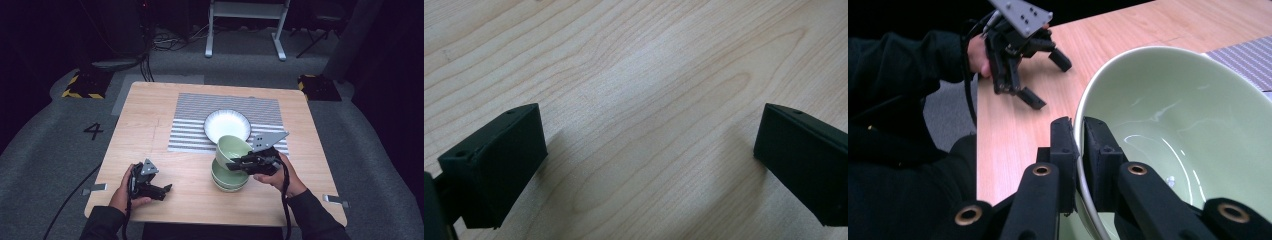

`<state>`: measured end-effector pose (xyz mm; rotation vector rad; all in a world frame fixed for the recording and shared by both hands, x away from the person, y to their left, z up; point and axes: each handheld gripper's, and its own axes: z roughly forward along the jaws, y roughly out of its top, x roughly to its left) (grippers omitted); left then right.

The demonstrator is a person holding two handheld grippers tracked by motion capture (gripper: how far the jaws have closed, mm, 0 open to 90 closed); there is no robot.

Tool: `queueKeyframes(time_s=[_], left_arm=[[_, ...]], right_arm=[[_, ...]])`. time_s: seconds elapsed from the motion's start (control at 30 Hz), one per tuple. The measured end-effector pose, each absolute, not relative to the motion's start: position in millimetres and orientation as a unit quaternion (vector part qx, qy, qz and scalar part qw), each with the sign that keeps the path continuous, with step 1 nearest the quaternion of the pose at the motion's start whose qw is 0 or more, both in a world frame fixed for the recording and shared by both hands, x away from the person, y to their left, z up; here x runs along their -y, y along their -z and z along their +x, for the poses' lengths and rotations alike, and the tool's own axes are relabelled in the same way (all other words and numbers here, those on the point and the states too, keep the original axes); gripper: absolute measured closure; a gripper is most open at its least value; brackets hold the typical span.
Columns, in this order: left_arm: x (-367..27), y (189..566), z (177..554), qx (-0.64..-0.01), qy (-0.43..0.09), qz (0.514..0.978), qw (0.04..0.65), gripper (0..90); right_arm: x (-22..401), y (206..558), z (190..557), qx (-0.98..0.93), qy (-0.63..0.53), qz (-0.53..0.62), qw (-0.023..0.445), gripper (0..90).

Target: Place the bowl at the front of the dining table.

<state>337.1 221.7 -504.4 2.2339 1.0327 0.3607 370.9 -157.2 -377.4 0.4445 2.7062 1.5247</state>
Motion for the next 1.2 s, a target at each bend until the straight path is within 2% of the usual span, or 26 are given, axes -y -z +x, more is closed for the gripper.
queueKeyframes(time_s=[0.33,0.77,1.2], left_arm=[[-222,504,337,-0.393,-0.137,0.85,0.321,0.4],[-222,504,337,-0.393,-0.137,0.85,0.321,0.4],[-222,504,337,-0.393,-0.137,0.85,0.321,0.4]], right_arm=[[157,369,381,-0.851,-0.502,0.15,0.011,83.9],[158,360,412,-0.845,-0.502,0.181,0.037,83.8],[153,365,436,-0.845,-0.493,0.203,0.051,83.8]])
